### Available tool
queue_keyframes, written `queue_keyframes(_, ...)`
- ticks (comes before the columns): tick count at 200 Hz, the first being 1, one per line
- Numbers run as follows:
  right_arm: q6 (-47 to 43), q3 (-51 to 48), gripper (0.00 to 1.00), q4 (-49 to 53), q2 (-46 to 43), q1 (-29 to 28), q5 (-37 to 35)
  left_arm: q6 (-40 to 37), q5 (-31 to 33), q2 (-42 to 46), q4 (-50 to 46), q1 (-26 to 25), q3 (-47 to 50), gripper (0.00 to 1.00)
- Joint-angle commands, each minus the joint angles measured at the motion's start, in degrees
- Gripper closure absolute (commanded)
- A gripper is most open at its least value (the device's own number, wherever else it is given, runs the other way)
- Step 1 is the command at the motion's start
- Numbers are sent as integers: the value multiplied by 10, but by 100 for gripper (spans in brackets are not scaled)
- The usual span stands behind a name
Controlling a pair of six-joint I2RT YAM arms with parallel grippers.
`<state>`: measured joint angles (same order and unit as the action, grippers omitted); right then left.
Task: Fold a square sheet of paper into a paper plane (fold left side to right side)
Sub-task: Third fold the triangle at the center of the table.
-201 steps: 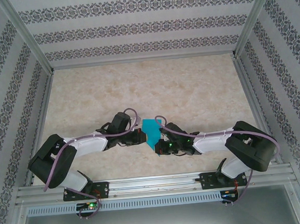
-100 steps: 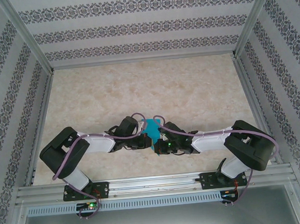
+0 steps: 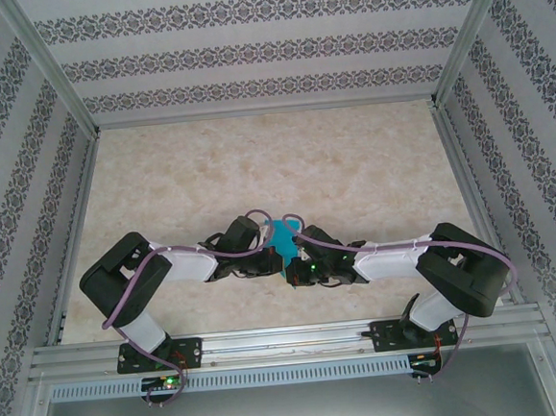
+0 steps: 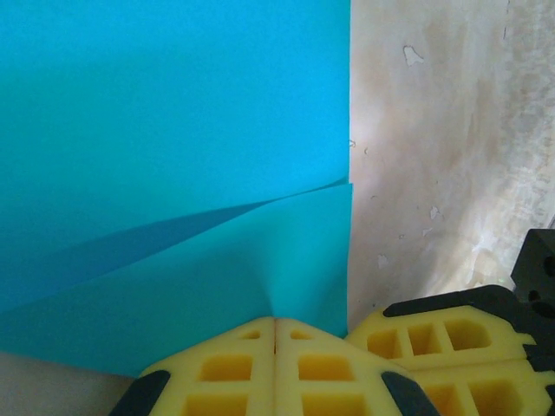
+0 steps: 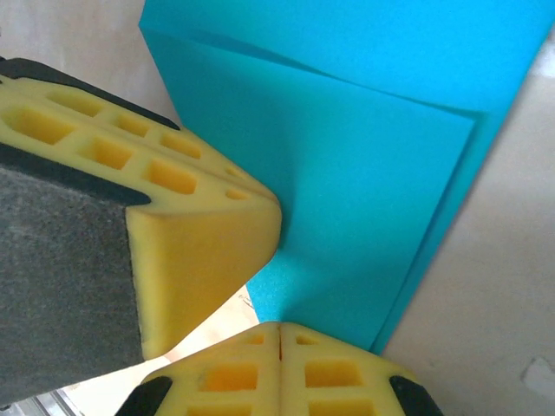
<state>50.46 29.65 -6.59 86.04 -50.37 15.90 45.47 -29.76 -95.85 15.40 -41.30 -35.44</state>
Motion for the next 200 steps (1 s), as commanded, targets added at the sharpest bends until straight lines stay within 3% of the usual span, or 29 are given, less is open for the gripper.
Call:
queue_keyframes(1,-21,-28,100,149,24,4,-67,-16,83,-18,-55,2,-11,100)
queue_keyframes(168,-24,-32,100,172,7,1,-48,-80,52,-8,-66,131,-22,100)
queue_keyframes(200,-16,-37,100,163,0,1,-52,-110,39,14,-109,163,-44,100)
